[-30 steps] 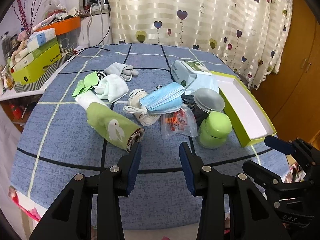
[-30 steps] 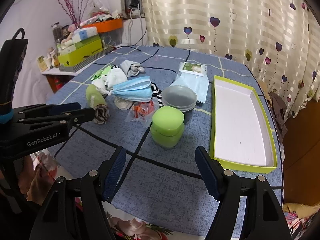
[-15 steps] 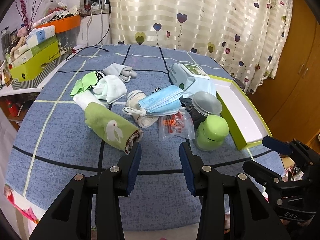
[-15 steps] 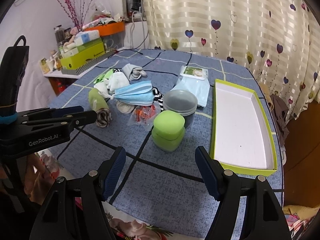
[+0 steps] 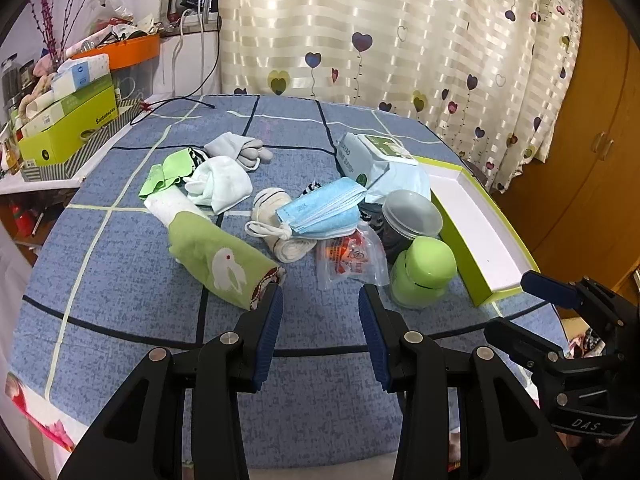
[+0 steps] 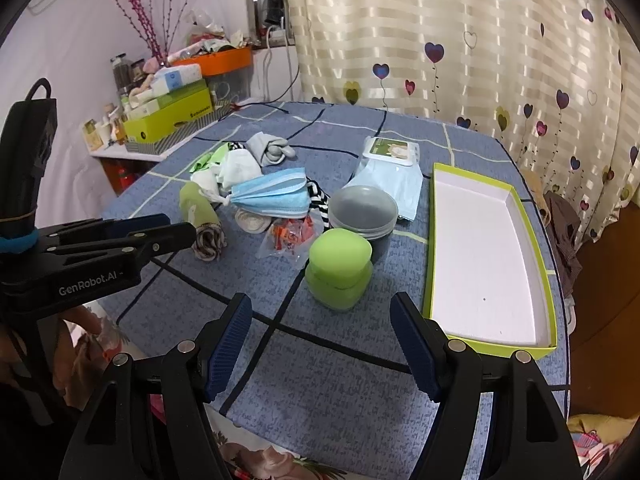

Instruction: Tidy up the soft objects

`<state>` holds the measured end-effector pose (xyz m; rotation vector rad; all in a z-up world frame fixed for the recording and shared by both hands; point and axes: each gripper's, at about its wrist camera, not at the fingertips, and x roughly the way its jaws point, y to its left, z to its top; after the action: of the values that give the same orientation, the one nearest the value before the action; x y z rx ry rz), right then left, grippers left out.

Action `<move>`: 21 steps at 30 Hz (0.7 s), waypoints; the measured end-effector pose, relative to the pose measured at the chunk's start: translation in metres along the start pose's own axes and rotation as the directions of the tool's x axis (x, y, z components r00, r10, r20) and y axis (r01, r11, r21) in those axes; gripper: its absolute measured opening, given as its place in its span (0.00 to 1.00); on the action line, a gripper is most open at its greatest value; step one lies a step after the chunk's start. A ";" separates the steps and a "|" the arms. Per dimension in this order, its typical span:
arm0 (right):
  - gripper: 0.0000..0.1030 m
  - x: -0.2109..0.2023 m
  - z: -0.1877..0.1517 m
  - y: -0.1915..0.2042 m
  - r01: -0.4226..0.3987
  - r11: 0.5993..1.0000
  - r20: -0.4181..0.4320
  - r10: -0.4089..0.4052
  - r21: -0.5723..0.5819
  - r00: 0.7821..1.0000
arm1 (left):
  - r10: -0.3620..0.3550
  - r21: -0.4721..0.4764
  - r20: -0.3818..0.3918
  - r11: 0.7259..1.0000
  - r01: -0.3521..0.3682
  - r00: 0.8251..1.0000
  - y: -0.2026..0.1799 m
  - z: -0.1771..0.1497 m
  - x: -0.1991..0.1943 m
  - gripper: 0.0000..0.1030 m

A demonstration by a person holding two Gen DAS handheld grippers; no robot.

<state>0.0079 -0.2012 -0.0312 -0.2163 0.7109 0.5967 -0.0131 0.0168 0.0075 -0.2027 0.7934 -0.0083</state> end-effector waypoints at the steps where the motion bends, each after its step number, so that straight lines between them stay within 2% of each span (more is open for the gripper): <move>1: 0.70 0.000 0.001 0.000 -0.003 1.000 0.003 0.003 -0.002 1.000 | 0.003 -0.001 0.001 1.000 -0.003 1.000 0.000 0.000 0.000 0.40; 10: 0.70 -0.002 0.004 -0.002 -0.035 0.999 0.017 0.035 -0.001 0.999 | 0.025 -0.015 -0.003 1.000 -0.025 1.000 0.003 0.001 0.004 0.40; 21: 0.70 0.001 0.003 -0.007 -0.059 0.998 0.026 0.059 0.011 0.998 | 0.003 -0.029 -0.011 1.000 -0.004 1.000 0.007 0.000 0.009 0.40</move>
<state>0.0140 -0.2054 -0.0296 -0.1767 0.6981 0.6499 -0.0073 0.0233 -0.0005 -0.2286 0.8048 0.0052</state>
